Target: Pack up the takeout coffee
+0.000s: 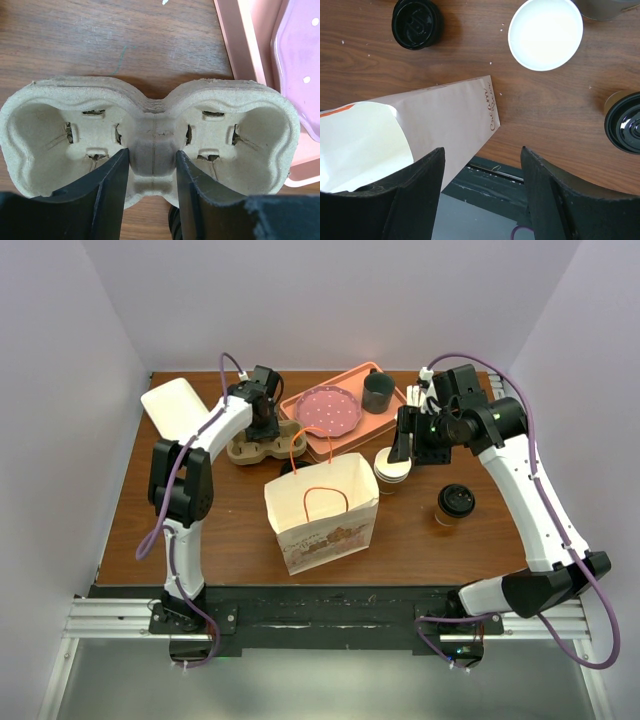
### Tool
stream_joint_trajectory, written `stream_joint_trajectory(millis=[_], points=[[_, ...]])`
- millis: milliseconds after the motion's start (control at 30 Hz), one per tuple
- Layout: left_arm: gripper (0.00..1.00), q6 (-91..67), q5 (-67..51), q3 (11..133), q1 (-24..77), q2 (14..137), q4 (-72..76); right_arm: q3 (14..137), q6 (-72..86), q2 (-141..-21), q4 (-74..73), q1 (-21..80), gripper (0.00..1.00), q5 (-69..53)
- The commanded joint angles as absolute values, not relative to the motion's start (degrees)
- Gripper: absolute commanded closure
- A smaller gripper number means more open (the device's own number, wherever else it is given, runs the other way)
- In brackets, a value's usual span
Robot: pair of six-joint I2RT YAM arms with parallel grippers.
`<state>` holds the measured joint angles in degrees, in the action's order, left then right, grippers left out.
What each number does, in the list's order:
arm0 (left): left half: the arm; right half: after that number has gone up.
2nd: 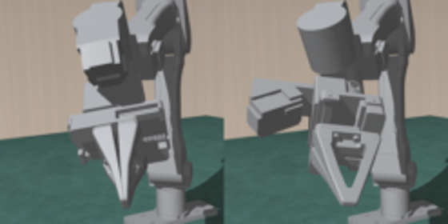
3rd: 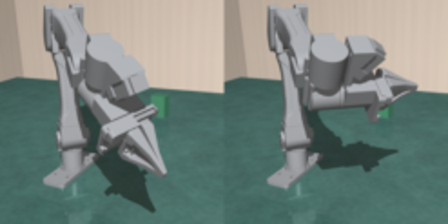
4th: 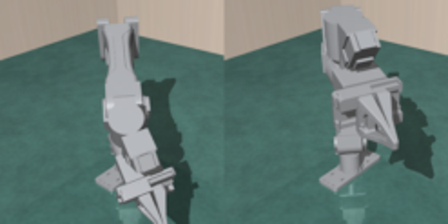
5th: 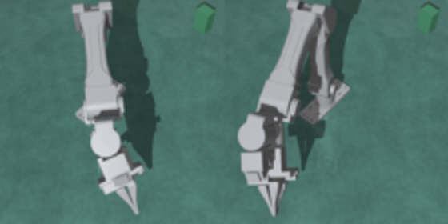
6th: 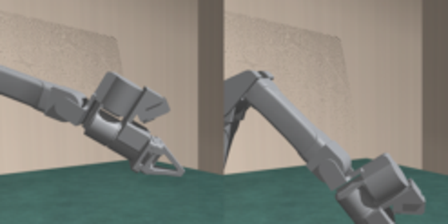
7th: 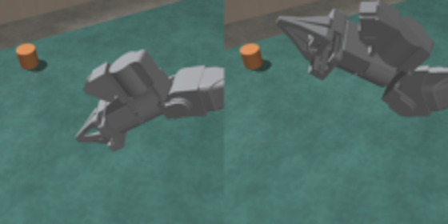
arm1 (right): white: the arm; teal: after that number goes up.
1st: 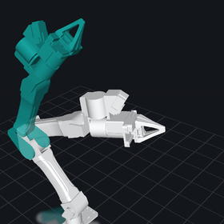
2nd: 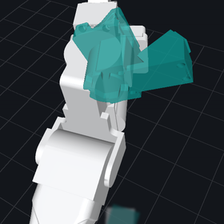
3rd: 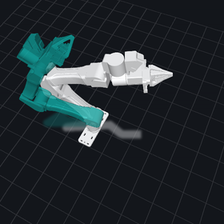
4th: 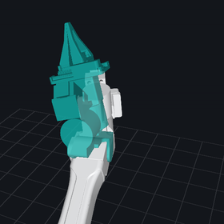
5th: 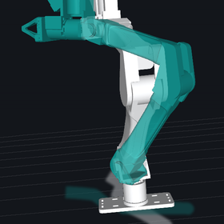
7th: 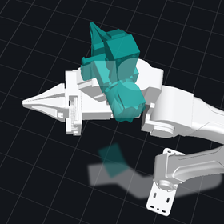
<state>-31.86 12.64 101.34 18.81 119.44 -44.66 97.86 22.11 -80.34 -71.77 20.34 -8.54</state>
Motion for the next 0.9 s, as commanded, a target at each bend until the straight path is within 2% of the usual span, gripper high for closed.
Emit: stream_joint_trajectory(millis=[0, 167, 533, 667, 733, 867], points=[[0.62, -30.94, 13.36, 102.56, 18.54, 119.44, -44.73, 97.21, 22.68, -79.8, -70.4, 20.48, 0.35, -9.67], [0.62, -31.81, 14.32, 104.59, 18.63, 118.57, -46.58, 96.86, 22.68, -79.8, -70.23, 20.57, 0.35, -9.76], [0.53, -32.17, 14.59, 106.26, 18.63, 118.56, -47.72, 97.12, 21.97, -80.07, -70.22, 20.57, 0.35, -10.2], [0.53, -31.73, 14.15, 106.26, 18.63, 118.39, -47.72, 97.21, 21.8, -80.33, -70.22, 20.48, 0.35, -10.46], [0.48, -31.47, 14.06, 106.17, 18.63, 118.48, -47.72, 97.29, 21.62, -80.33, -70.22, 20.48, 0.35, -10.55], [0.57, -31.11, 13.62, 105.47, 18.63, 118.39, -47.81, 97.47, 21.45, -80.6, -70.14, 20.57, 0.35, -10.63]])
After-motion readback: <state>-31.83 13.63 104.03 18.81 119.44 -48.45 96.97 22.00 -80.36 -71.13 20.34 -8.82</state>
